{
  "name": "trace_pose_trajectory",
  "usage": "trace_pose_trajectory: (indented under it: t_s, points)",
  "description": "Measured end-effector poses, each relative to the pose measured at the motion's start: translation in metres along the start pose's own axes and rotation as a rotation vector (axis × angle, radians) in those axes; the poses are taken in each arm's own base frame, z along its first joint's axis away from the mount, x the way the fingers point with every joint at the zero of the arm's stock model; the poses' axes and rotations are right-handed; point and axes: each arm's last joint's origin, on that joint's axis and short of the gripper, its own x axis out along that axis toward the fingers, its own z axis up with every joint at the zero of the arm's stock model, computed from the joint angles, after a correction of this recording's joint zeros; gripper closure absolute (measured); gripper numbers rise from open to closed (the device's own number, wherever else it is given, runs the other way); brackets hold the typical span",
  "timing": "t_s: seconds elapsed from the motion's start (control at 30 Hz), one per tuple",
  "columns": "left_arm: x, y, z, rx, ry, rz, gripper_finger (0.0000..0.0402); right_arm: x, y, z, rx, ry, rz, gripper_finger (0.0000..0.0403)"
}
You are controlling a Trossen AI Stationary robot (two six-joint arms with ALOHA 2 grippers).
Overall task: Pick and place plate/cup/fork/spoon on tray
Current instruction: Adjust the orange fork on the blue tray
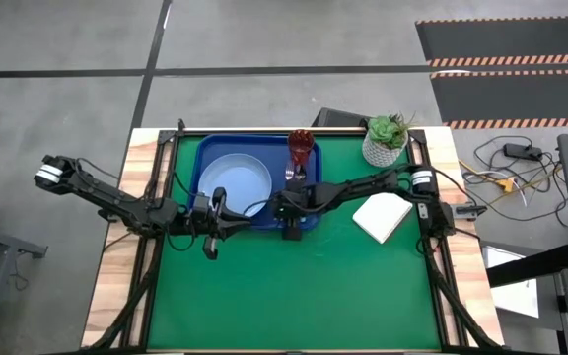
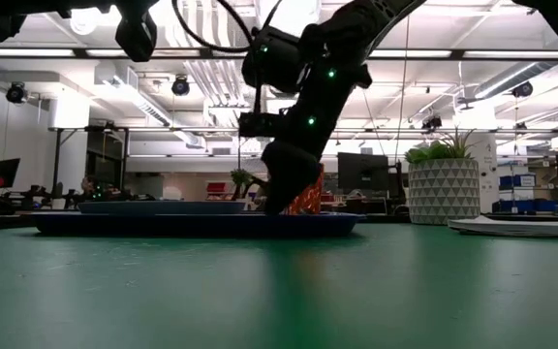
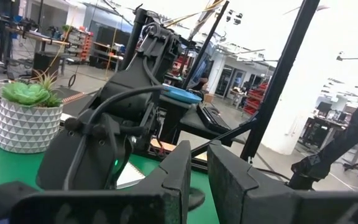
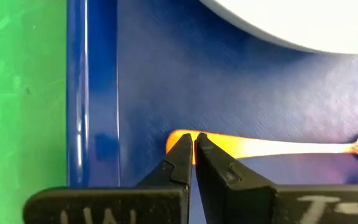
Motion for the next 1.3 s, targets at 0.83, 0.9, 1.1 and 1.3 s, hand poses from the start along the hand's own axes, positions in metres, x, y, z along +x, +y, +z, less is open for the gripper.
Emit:
trace_pose_trajectory:
  t_s: [0.83,0.9,1.1,1.3]
  points:
    - [0.000,0.000,0.000,-0.003,0.005,-0.017,0.0366,-0.084,-0.028,0.010,-0.054,-0.066,-0.207,0.0394]
    - [-0.001,0.000,0.001,-0.004,0.002,-0.019,0.0366,-0.086,-0.033,0.013,-0.050,-0.101,-0.212,0.0394]
    - [-0.001,-0.001,0.001,0.002,0.002,-0.021,0.0366,-0.081,-0.047,0.020,-0.012,-0.185,-0.239,0.0394]
    - [-0.001,-0.001,0.001,0.002,0.003,-0.021,0.0366,-0.058,-0.058,0.018,0.027,-0.171,-0.254,0.0394]
